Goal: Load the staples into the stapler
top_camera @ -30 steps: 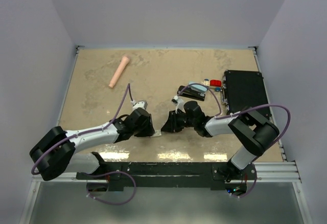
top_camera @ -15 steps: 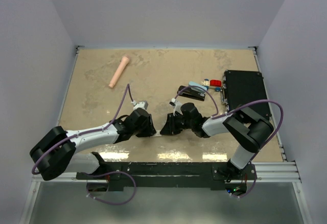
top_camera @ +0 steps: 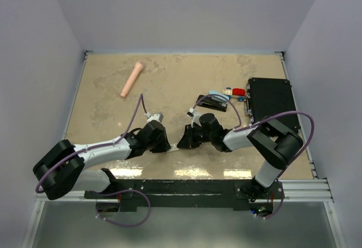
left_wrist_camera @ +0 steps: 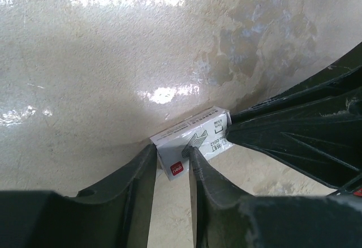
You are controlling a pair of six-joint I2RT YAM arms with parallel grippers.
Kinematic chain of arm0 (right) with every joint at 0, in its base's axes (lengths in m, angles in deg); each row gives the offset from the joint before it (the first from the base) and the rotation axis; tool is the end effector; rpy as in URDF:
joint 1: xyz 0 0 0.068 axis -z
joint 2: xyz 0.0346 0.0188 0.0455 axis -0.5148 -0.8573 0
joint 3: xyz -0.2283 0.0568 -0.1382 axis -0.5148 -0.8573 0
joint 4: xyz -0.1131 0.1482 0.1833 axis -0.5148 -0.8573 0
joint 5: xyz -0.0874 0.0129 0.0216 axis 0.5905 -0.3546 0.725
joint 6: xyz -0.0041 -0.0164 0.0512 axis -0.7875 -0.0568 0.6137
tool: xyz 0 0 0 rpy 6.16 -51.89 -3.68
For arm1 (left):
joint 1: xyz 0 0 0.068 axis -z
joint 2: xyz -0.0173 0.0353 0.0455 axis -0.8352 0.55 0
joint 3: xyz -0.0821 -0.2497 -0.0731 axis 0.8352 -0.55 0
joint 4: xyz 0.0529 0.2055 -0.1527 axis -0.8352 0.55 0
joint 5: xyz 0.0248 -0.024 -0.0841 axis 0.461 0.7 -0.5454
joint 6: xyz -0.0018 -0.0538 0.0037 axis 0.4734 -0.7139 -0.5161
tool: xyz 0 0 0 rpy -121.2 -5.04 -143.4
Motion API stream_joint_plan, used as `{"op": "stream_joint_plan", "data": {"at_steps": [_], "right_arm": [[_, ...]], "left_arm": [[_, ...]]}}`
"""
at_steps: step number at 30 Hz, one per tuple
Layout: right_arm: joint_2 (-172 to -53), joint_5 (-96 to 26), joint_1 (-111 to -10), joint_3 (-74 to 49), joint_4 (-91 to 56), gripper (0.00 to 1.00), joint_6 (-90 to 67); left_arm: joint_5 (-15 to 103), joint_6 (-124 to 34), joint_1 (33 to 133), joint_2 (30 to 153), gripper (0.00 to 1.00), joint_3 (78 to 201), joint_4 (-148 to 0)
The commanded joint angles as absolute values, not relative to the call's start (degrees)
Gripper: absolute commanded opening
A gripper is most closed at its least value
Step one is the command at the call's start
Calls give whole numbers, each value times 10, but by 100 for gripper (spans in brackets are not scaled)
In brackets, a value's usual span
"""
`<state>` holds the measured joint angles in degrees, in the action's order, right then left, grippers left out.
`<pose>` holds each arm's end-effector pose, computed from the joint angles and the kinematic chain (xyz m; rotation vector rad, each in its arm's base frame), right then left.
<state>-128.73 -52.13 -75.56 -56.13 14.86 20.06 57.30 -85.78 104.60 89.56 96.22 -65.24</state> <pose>0.2021 0.2203 0.1195 -0.4087 2.3625 1.2450 0.1569 -0.1691 0.1530 -0.1350 2.5659 -0.6180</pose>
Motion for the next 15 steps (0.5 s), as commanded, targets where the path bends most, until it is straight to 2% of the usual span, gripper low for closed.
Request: {"op": "stream_joint_plan", "data": {"at_steps": [1,10,15], "right_arm": [[-1269,-496,-762,-541,137,13,196],[-1253,-471,-766,-533,106,7,189],[-1233,-431,-770,-522,60,0,176]], "left_arm": [[559,-875,1043,896,29,957,-680],[559,-890,1043,886,0,945,-690],[554,-897,1038,886,0,933,-711]]}}
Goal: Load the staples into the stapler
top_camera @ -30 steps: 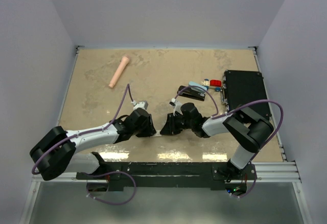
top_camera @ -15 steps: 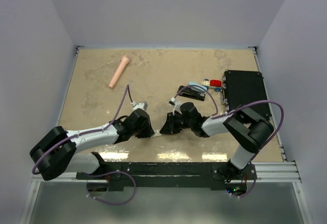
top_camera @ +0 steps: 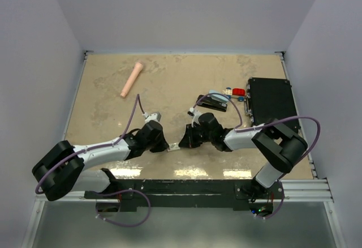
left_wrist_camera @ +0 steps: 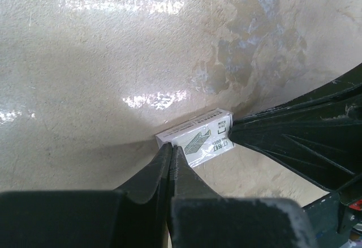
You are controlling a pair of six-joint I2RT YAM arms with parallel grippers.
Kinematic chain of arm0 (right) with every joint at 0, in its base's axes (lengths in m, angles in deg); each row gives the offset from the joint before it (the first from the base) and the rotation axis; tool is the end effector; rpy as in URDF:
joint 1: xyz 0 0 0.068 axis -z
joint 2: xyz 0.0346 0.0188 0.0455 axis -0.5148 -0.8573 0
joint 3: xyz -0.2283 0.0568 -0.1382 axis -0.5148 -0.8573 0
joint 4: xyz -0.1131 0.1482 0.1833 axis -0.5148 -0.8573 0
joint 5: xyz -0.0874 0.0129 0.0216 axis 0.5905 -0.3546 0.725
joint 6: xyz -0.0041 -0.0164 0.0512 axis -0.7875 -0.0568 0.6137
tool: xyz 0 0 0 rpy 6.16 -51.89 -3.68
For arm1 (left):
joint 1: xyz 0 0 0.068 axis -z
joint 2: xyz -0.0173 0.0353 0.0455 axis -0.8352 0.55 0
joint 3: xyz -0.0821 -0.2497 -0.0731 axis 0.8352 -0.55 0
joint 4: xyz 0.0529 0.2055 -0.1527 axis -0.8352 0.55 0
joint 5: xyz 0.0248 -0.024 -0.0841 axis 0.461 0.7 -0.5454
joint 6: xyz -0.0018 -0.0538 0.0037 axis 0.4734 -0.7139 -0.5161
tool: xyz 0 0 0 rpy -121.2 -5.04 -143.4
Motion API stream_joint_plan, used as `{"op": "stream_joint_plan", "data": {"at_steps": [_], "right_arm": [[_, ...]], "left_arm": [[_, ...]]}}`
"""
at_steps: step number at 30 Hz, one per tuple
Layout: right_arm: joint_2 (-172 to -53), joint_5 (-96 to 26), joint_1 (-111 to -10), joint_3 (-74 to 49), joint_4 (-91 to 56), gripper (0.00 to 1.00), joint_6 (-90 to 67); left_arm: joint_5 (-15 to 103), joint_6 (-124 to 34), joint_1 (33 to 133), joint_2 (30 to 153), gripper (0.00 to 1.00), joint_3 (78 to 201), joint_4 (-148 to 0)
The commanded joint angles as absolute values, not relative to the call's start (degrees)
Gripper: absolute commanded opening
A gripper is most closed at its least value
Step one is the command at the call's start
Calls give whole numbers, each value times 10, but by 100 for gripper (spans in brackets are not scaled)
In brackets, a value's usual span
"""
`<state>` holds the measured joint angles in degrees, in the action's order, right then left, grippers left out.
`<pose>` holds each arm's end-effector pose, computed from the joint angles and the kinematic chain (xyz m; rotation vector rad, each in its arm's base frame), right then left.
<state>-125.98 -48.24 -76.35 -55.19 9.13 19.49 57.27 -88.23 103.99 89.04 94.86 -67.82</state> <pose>0.1995 0.2204 0.1276 -0.3860 2.3892 1.1610 0.1576 -0.1662 0.1512 -0.2036 2.5408 -0.6581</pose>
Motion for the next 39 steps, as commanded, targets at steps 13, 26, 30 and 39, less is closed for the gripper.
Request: {"op": "stream_joint_plan", "data": {"at_steps": [13,26,30,39], "right_arm": [[-1207,-348,-770,-483,-63,0,129],[-1206,-319,-770,-464,-115,0,114],[-1202,-311,-770,-460,-133,0,112],[-1196,-286,-770,-459,-153,0,108]], "left_arm": [[559,-902,1024,840,0,913,-741],[557,-876,1018,855,0,922,-730],[559,-873,1015,851,0,921,-725],[569,-868,1004,846,0,916,-703]]}}
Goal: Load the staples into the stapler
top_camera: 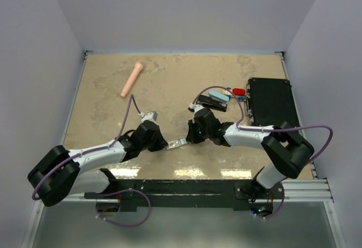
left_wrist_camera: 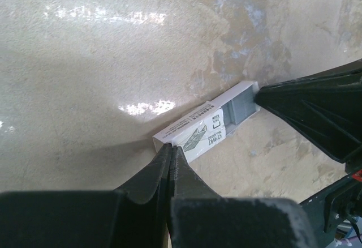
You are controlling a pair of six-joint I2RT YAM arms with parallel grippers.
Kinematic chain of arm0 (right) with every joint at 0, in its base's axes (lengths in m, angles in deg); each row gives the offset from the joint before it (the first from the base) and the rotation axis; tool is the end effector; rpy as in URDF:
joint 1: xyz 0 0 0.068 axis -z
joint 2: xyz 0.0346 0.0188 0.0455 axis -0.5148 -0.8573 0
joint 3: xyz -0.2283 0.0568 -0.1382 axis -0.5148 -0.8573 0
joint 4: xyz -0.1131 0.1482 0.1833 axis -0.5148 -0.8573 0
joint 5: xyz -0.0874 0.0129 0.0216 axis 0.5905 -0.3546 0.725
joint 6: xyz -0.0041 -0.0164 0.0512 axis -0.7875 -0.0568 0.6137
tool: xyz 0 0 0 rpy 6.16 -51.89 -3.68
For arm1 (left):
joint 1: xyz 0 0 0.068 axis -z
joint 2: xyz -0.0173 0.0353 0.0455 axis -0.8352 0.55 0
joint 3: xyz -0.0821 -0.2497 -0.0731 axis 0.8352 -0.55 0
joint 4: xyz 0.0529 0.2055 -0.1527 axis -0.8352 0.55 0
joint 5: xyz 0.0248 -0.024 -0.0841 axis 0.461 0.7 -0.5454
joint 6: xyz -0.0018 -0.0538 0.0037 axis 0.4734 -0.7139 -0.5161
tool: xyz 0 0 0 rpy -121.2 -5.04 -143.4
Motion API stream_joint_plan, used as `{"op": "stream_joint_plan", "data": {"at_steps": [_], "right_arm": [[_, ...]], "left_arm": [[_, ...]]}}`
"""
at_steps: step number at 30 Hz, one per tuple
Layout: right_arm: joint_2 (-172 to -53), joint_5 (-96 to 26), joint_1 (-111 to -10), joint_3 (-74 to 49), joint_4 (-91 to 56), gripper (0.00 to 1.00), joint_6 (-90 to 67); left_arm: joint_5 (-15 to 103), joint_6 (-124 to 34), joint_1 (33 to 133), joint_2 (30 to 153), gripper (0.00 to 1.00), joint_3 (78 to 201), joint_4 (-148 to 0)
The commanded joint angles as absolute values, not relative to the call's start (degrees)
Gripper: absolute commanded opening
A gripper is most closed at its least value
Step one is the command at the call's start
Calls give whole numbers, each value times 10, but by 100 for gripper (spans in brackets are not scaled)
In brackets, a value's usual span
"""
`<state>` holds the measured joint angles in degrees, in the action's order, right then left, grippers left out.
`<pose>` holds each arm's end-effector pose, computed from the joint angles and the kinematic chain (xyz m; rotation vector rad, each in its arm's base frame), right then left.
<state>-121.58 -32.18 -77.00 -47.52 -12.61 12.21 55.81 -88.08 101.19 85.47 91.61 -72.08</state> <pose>0.2074 0.2195 0.1526 -0.3763 2.4583 0.7235 0.1589 -0.1531 0.1530 -0.2477 2.4712 -0.7316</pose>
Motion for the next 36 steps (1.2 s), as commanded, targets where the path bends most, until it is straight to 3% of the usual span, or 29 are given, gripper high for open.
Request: {"op": "stream_joint_plan", "data": {"at_steps": [1,28,31,36], "right_arm": [[-1195,-285,-770,-459,-155,0,108],[-1179,-272,-769,-451,-241,0,58],[-1174,-272,-769,-448,-246,12,56],[-1143,-261,-768,-432,-265,41,49]], "left_arm": [[572,-866,1003,845,0,917,-698],[541,-828,996,841,0,912,-690],[538,-827,996,844,5,912,-690],[542,-824,997,823,27,921,-683]]}}
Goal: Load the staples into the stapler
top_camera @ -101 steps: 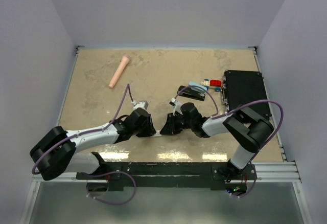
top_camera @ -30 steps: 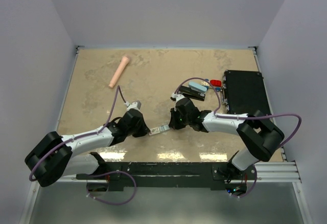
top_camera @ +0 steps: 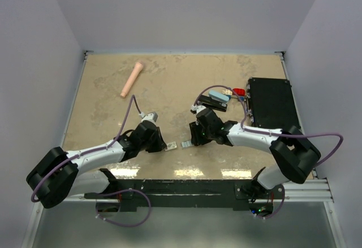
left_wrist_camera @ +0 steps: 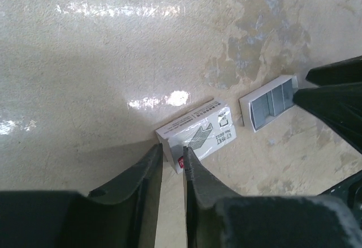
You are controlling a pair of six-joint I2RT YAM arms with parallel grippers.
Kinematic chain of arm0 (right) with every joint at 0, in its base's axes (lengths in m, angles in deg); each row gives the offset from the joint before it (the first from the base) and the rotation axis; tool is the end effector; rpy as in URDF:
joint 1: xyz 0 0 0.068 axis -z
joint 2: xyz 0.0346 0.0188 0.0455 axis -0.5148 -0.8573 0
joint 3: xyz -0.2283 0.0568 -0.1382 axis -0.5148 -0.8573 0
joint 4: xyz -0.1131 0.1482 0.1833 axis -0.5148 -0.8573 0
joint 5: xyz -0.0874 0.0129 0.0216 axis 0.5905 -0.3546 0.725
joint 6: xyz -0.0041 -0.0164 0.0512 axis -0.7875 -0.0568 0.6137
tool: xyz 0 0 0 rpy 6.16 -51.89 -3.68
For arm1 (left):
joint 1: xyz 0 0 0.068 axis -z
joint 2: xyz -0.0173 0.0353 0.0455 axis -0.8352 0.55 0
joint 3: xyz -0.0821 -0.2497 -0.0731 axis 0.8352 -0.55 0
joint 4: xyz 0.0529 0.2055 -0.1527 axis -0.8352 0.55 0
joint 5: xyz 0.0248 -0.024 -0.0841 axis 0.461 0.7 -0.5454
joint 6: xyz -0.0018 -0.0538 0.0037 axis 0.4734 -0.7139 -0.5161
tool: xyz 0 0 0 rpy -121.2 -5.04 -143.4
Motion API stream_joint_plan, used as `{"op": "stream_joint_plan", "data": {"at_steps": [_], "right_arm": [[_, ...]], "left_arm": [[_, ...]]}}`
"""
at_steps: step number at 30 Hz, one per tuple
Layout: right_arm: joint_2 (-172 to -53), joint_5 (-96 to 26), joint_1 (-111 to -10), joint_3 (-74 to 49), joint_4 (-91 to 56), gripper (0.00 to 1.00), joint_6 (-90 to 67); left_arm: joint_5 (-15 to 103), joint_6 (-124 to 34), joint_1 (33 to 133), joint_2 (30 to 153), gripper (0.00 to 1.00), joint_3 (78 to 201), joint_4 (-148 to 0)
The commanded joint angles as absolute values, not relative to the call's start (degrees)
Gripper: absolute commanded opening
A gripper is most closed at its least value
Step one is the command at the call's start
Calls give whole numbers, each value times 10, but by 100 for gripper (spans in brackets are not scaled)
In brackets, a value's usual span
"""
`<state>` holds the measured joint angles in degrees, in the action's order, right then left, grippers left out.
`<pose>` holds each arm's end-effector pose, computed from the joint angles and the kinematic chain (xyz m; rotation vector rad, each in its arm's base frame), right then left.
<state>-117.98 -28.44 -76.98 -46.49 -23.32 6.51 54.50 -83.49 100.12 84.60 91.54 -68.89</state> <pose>0.1994 0.2077 0.1612 -0.4751 2.5076 0.5462 0.1574 -0.1471 0.1514 -0.1606 2.5099 -0.6787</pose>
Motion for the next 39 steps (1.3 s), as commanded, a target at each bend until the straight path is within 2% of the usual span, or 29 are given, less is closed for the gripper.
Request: {"op": "stream_joint_plan", "data": {"at_steps": [1,2,3,4,5,7,8,9,13,18,25,33,35,39], "right_arm": [[-1137,-245,-768,-426,-272,53,46],[-1124,-237,-767,-415,-279,59,42],[-1118,-229,-766,-409,-295,65,33],[-1115,-224,-756,-394,-303,77,27],[-1106,-221,-750,-387,-317,81,20],[-1097,-220,-724,-365,-327,93,-1],[-1090,-223,-710,-359,-333,96,-9],[-1088,-228,-695,-351,-336,98,-29],[-1100,-221,-632,-290,-347,98,-85],[-1165,-183,-617,-227,-353,99,-144],[-1295,-230,-601,-142,-358,98,-228],[-1397,-260,-601,-34,-413,98,-339],[-1418,-257,-600,-22,-428,96,-358],[-1435,-254,-601,4,-451,81,-379]], "left_arm": [[548,-821,996,818,33,922,-677],[551,-818,997,812,46,926,-672],[557,-816,995,800,52,934,-667],[570,-809,997,793,58,940,-650],[578,-804,997,787,68,955,-640],[609,-788,995,766,74,973,-601],[623,-780,996,758,82,996,-587],[637,-772,995,741,82,1010,-569],[740,-713,995,700,84,1087,-462],[827,-627,996,640,91,1156,-418],[857,-518,996,573,100,1124,-472],[878,-498,993,556,100,1104,-469],[884,-502,991,556,100,1103,-466],[880,-505,972,560,100,1102,-465]]}}
